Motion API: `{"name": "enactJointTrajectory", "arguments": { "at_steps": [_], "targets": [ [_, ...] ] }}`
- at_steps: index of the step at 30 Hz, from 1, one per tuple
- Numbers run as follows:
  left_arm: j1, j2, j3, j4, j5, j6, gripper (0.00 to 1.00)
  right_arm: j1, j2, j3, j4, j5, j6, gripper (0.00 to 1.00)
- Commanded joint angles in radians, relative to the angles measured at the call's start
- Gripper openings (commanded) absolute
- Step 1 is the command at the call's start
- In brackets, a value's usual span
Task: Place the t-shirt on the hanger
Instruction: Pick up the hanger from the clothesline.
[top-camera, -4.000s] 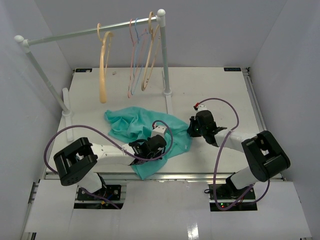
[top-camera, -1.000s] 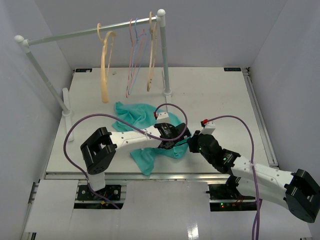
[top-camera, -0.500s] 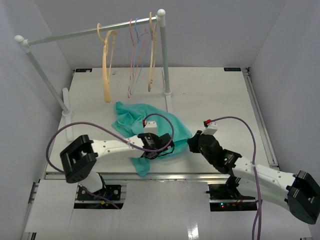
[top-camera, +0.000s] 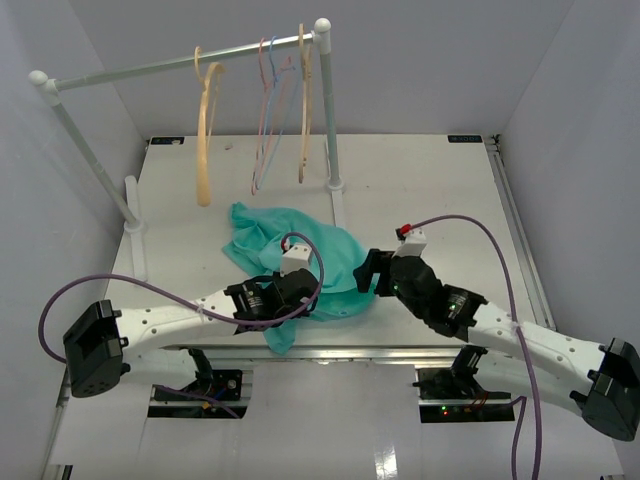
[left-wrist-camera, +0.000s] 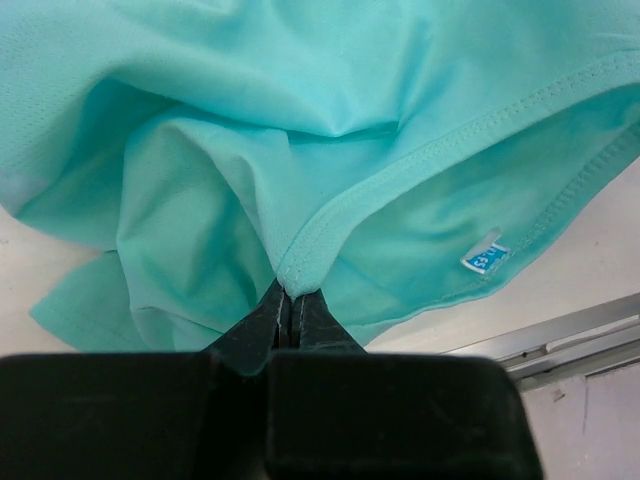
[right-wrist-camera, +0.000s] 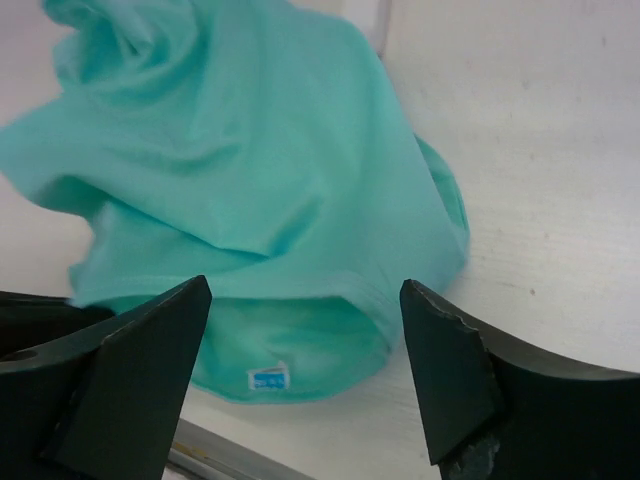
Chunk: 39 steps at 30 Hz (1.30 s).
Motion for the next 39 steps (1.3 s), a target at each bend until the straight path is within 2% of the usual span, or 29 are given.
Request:
{"name": "enactJointTrajectory", "arguments": {
  "at_steps": [1,6,11,16,24,30,35,39],
  "targets": [
    [-0.004,-0.051,-0.081,0.09,0.003,0.087,0.0,0.006,-0.036,0.278,-0.153,0.109,-0.157,0.85],
    [-0.004,-0.074,-0.135,0.167,0.021,0.11,0.0,0.004,0.154,0.675,-0.134,0.133,-0.37,0.83],
    [-0.004,-0.07,-0.164,0.187,0.009,0.111,0.0,0.004,0.342,0.964,-0.087,0.174,-0.463,0.79],
    [-0.004,-0.092,-0.184,0.217,0.039,0.124,0.0,0.004,0.447,1.068,0.034,0.174,-0.516,0.78],
    [-0.004,-0.091,-0.195,0.218,0.064,0.119,0.0,0.004,0.63,1.184,0.104,0.172,-0.572,0.75],
    [-0.004,-0.086,-0.2,0.219,0.052,0.114,0.0,0.006,0.725,1.268,0.074,0.26,-0.604,0.74],
    [-0.004,-0.092,-0.201,0.211,0.043,0.107,0.0,0.004,0.797,1.324,-0.017,0.336,-0.61,0.73],
    [-0.004,-0.103,-0.204,0.211,0.036,0.102,0.0,0.005,0.825,1.351,-0.057,0.392,-0.62,0.65]
  ]
}}
